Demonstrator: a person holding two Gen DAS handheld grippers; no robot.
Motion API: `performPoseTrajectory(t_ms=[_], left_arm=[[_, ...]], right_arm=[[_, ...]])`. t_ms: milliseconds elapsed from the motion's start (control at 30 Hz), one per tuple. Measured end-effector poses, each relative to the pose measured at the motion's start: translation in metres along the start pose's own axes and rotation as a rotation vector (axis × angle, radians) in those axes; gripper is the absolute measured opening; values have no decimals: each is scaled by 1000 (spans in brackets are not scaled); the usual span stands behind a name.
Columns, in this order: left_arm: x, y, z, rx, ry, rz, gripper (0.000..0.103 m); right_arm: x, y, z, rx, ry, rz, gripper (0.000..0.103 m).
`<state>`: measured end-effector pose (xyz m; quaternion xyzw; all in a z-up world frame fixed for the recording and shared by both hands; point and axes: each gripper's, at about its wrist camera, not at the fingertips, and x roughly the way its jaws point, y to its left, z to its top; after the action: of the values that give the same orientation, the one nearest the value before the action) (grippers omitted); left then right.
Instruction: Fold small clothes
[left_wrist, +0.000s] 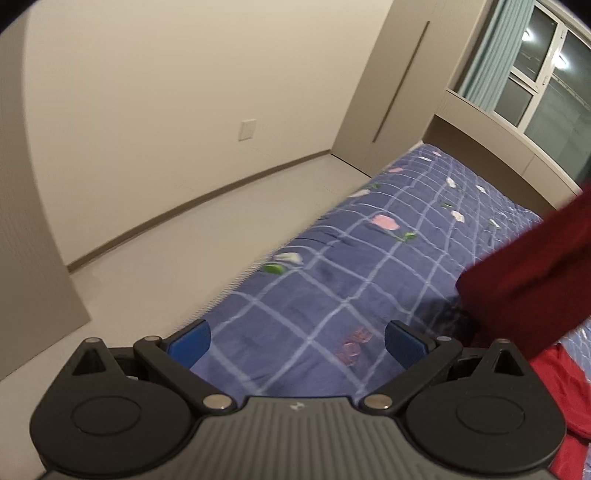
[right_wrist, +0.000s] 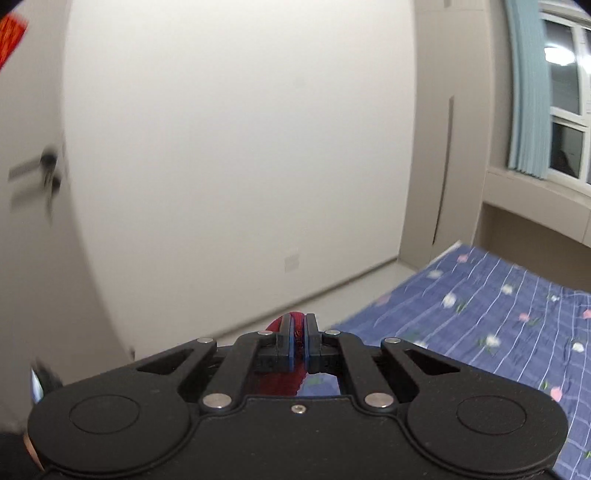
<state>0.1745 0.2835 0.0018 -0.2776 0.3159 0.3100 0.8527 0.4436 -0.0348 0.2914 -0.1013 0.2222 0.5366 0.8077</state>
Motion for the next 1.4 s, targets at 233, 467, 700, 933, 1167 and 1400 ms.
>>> performPoseTrajectory(t_ms=[233, 467, 700, 933, 1167, 1400], left_arm=[[26, -50, 11, 11, 5, -100, 102], [52, -84, 12, 62, 26, -96, 102], [81, -111, 2, 116, 77, -71, 102], [102, -142, 5, 162, 94, -129, 102], [139, -180, 17, 249, 137, -248, 102], [160, -198, 18, 259, 177, -279, 102]], right_arm=[[-16, -35, 39, -40, -56, -57, 4], [-46, -106, -29, 31, 7, -142, 4], [-65, -185, -170, 188, 198, -292, 4], [-55, -223, -291, 365, 378, -370, 5], [-69, -246, -335, 571, 317, -376, 21], [-97, -240, -361, 687, 181, -387, 45]])
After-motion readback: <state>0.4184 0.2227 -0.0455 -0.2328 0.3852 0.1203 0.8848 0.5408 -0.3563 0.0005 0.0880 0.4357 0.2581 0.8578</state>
